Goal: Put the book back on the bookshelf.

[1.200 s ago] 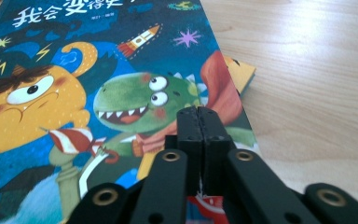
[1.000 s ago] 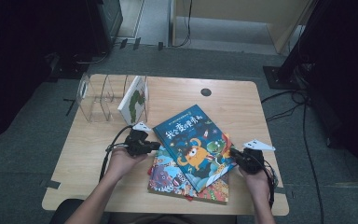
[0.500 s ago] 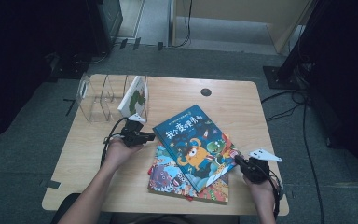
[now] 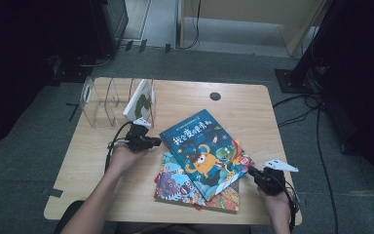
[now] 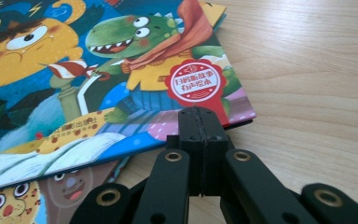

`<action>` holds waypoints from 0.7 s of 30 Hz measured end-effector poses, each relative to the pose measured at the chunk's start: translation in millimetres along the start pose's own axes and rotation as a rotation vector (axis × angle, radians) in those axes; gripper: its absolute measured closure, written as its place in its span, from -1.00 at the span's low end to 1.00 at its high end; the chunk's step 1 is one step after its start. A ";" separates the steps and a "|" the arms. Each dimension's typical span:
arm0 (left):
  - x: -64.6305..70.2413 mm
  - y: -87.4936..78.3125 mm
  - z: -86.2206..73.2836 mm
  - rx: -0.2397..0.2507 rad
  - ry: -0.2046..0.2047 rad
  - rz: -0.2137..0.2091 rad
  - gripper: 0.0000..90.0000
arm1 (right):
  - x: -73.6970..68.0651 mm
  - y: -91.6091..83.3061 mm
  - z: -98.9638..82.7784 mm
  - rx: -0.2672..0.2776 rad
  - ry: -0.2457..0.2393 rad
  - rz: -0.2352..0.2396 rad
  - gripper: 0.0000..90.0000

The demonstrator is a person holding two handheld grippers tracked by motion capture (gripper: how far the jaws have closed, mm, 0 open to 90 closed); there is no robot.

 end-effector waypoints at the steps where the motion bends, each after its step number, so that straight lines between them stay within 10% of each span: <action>1: -0.2 -0.3 -0.1 0.001 -0.004 0.001 0.88 | 1.1 0.0 -0.1 -0.002 0.002 -0.004 1.00; 21: -21.0 -12.7 -11.7 0.028 -0.059 0.055 0.92 | 17.2 14.7 18.9 0.012 0.005 -0.006 1.00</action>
Point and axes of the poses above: each handheld gripper's, and its own axes: y roughly forward along the jaws, z roughly out of its top, x roughly to its right, the point moved 9 cm from there along y, roughly forward along the jaws, and after that the axes turned 11 degrees about -x, right-handed, at the moved point
